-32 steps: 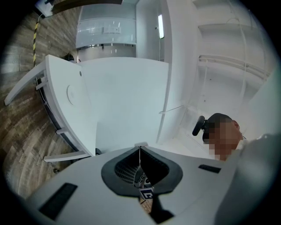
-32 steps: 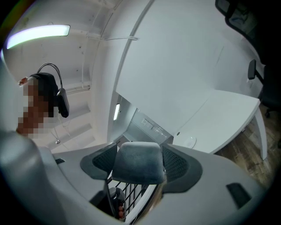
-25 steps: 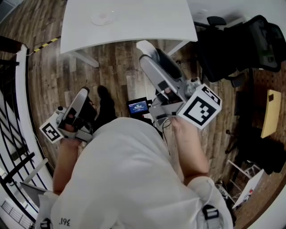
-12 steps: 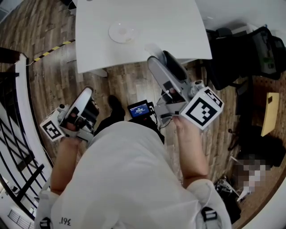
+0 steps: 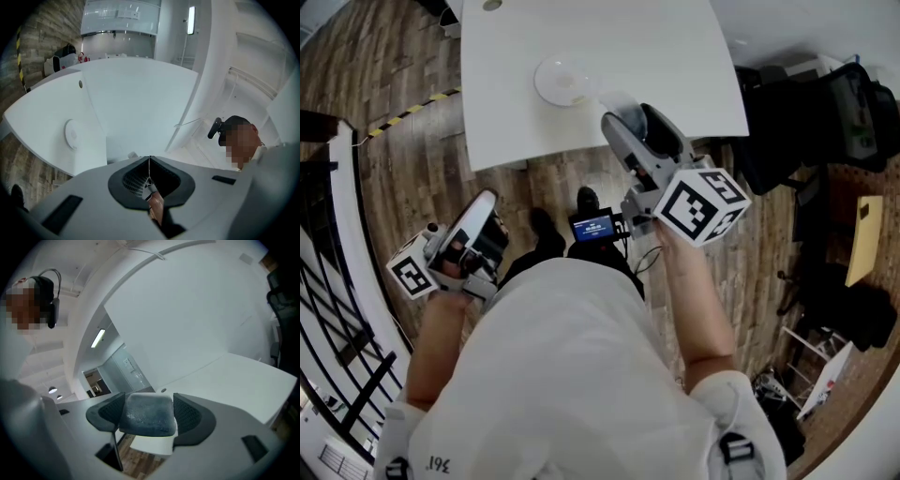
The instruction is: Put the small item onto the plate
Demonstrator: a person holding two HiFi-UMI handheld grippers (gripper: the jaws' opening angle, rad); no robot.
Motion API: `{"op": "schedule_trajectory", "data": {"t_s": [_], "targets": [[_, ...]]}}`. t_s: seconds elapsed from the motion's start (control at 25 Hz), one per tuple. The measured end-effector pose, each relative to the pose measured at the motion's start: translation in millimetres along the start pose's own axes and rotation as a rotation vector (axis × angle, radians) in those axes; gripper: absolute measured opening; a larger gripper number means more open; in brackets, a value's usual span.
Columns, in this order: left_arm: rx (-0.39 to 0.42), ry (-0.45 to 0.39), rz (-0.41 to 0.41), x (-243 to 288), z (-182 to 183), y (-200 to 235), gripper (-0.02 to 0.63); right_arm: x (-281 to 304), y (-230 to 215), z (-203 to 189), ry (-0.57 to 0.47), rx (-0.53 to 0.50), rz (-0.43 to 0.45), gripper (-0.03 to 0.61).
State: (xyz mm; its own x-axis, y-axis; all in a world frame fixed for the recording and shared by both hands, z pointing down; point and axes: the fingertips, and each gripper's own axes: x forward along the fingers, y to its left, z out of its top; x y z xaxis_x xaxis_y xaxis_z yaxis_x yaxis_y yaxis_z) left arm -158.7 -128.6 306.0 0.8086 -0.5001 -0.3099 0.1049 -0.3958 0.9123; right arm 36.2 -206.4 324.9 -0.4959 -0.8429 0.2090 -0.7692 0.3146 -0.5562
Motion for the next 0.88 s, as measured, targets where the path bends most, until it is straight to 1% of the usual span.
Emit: {"op": "schedule_trajectory", "data": {"t_s": [0.2, 0.4, 0.64, 0.88], "targets": [[0.037, -0.07, 0.027, 10.2, 4.9, 3.3, 0.006, 27.5, -36.1, -9.5, 0.091, -0.094, -0.015, 0.325], [0.054, -0.139, 0.071, 11.9, 9.9, 8.0, 0.006, 65.8, -68.6, -22.7, 0.178, -0.156, -0.014, 0.325], [0.077, -0.186, 0.102, 22.6, 10.5, 13.2, 0.006, 114.1, -116.9, -56.5, 0.309, -0.222, -0.036, 0.325], [0.071, -0.226, 0.144, 19.3, 14.0, 21.2, 0.006, 155.1, -148.1, -96.7, 0.431, -0.336, -0.062, 0.325]]}}
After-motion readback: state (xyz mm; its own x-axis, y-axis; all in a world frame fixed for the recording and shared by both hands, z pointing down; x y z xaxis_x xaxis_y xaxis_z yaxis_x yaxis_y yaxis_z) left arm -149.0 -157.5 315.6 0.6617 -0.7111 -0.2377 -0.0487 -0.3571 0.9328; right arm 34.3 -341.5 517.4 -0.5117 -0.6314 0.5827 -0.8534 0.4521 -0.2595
